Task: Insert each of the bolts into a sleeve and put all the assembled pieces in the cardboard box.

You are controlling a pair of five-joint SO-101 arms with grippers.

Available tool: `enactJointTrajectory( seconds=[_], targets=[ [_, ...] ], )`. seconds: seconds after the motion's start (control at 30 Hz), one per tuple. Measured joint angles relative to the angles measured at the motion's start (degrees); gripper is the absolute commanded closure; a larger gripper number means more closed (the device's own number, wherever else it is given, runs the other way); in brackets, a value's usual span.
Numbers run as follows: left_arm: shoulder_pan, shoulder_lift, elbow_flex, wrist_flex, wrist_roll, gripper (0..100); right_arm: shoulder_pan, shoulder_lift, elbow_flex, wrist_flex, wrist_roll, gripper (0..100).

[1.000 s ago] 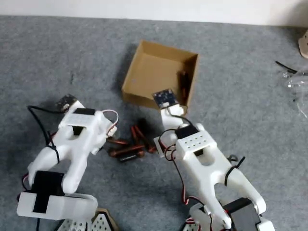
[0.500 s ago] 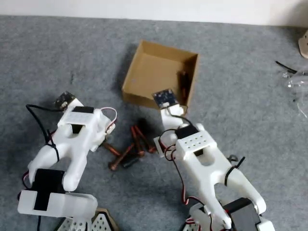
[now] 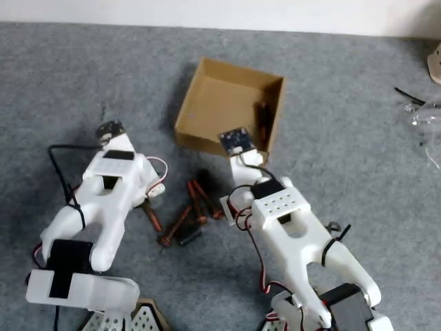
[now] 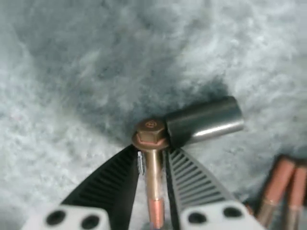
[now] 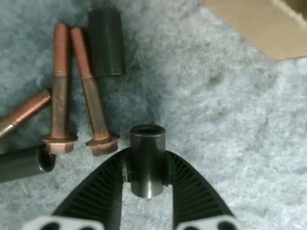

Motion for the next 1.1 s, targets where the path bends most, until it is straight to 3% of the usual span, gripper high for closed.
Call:
enactJointTrajectory(
  seconds=[0.17, 0.37, 0.57, 0.8, 1.1],
  targets=[
    [-0.62, 0.18, -3.25, 2.64, -5.01, 100, 0.0, 0.0, 0.0, 0.0, 0.0, 99.5],
    [-1.14, -1.49, -12.22, 13.89, -6.86, 100, 0.0, 0.0, 0.0, 0.0, 0.0, 99.5],
    [-1.23, -14.68, -14.07, 19.96, -7.38, 100, 0.0, 0.0, 0.0, 0.0, 0.0, 99.5],
    [-1.76, -32.79, -14.07, 25.93, -15.56, 100, 0.0, 0.0, 0.0, 0.0, 0.0, 99.5],
    [-3.6, -49.76, -10.64, 26.73, -21.27, 100, 0.0, 0.0, 0.0, 0.0, 0.0, 99.5]
  ],
)
